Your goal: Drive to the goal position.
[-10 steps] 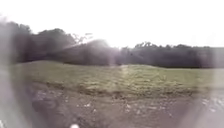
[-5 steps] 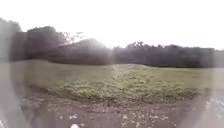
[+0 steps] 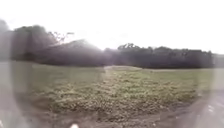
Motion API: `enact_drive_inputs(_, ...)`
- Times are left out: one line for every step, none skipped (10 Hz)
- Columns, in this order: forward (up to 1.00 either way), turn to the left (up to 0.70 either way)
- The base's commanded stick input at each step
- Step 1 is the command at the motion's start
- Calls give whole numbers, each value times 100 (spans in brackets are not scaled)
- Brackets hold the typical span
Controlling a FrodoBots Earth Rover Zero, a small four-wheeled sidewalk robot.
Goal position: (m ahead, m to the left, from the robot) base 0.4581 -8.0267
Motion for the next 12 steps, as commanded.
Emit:
enact_drive_inputs(70, -34)
enact_drive_inputs(53, -28)
enact_drive_inputs(10, -13)
enact_drive_inputs(5, 0)
enact_drive_inputs(5, 0)
enact_drive_inputs(5, 0)
enact_drive_inputs(-2, 0)
enact_drive_inputs(-17, 0)
enact_drive_inputs(-61, 0)
enact_drive_inputs(-70, 3)
enact_drive_inputs(-70, 35)
enact_drive_inputs(-70, 35)
